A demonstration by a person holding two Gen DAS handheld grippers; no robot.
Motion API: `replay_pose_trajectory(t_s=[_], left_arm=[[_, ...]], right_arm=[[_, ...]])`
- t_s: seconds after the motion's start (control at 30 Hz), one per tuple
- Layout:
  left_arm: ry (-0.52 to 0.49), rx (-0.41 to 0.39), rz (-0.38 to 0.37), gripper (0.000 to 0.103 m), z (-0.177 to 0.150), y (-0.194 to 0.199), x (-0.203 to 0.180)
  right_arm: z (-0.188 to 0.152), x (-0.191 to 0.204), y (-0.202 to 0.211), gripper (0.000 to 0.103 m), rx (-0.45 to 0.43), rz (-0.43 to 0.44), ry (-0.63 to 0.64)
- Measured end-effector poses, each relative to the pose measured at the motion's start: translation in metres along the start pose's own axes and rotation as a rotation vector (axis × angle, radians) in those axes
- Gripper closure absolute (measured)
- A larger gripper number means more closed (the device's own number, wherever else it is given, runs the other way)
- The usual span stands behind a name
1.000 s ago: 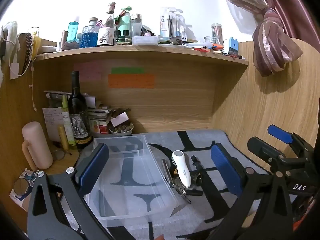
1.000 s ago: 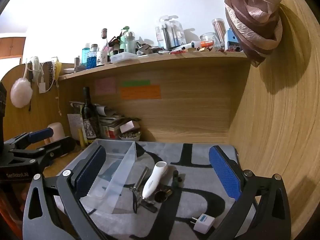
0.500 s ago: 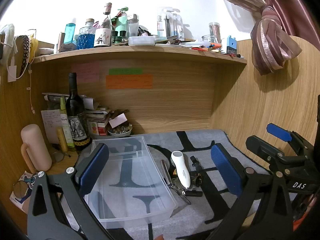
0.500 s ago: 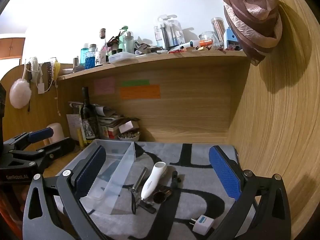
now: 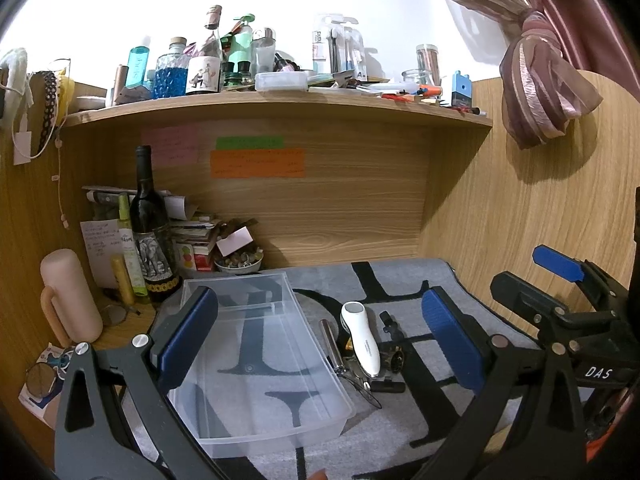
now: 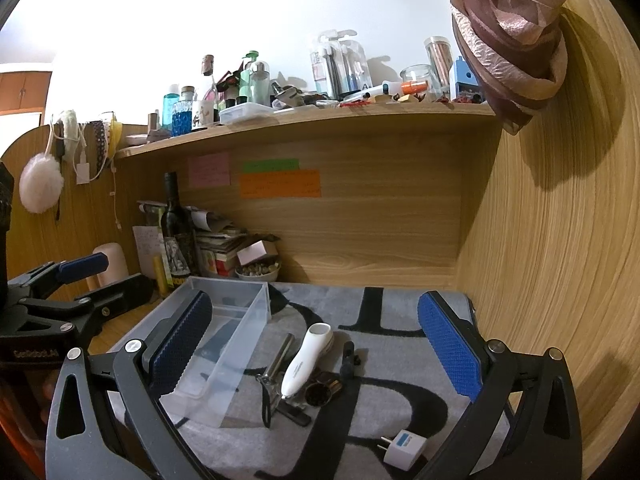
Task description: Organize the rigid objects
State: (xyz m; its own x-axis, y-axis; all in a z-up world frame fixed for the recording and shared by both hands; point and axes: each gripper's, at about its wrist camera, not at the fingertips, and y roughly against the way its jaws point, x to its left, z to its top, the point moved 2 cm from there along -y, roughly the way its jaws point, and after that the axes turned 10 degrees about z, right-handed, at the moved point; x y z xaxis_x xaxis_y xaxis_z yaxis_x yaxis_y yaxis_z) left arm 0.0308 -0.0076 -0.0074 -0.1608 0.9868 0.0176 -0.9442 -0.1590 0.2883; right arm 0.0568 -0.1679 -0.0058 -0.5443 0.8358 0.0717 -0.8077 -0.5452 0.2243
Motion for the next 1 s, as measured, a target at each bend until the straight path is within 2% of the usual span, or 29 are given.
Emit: replay_pose_trajectory(t_s=[1.0], left_arm=[[0.002,0.012,-0.011,0.000,-0.0021,-0.0044,-0.0022]], right_arm=[[0.0014,0.0044,-0.0031,0.000,0.007,0.000,0.020]])
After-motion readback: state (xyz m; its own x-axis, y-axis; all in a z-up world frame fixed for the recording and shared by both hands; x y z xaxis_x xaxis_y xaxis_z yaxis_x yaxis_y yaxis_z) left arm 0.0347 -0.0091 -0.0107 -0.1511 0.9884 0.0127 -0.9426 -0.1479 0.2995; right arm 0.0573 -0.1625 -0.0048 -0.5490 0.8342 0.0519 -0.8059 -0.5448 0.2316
